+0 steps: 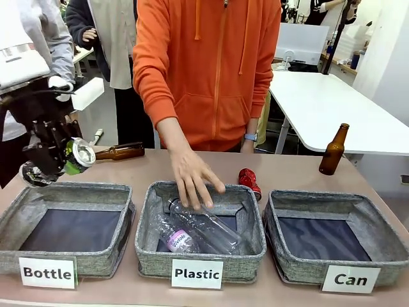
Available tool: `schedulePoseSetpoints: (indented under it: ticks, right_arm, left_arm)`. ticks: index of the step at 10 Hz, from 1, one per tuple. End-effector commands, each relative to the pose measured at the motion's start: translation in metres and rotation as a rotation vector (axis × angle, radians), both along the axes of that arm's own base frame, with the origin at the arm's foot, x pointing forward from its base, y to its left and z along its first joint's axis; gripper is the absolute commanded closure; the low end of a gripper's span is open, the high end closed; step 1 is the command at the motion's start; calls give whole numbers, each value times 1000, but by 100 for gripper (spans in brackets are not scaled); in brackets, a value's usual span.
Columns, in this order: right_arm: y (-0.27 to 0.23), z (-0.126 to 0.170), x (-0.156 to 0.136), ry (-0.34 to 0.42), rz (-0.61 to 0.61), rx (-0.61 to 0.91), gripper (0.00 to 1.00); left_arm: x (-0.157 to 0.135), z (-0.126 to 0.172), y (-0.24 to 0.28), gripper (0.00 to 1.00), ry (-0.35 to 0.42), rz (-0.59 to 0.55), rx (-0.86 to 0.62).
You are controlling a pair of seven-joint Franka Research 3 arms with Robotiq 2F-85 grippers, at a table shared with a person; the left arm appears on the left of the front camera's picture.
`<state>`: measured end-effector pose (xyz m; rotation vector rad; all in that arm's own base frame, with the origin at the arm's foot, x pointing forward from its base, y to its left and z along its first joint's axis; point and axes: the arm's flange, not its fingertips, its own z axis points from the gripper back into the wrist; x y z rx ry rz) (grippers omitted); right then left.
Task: Sort the can waste into the basket.
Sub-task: Pick up the can waste from the table and place it in the right Fabric basket.
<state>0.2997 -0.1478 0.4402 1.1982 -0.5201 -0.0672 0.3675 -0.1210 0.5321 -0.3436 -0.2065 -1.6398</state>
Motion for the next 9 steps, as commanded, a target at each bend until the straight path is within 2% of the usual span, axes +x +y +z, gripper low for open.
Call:
schedulePoseSetpoints:
  ticks: [1, 3, 4, 6, 7, 8, 9]
  right_arm:
    - [0, 1, 2, -38, -2, 13, 0]
    - [0, 1, 2, -38, -2, 13, 0]
    - [0, 1, 2, -38, -2, 13, 0]
    - [0, 1, 2, -38, -2, 13, 0]
    - [0, 1, 2, -38, -2, 13, 0]
    - [0, 0, 0, 0, 0, 0, 0]
    - [-31, 20, -23, -31, -64, -55, 0]
  left_arm:
    - [4, 6, -4, 91, -25, 48, 38]
    - [-5, 20, -49, 91, -31, -19, -30]
    - [-11, 26, -83, 91, -33, -65, 11]
    - [-13, 30, -159, 91, -96, -197, 8]
    - [-12, 34, -200, 91, -151, -248, -7]
    - [-9, 36, -242, 91, -178, -300, -41]
    - [-7, 35, -288, 91, -169, -357, -55]
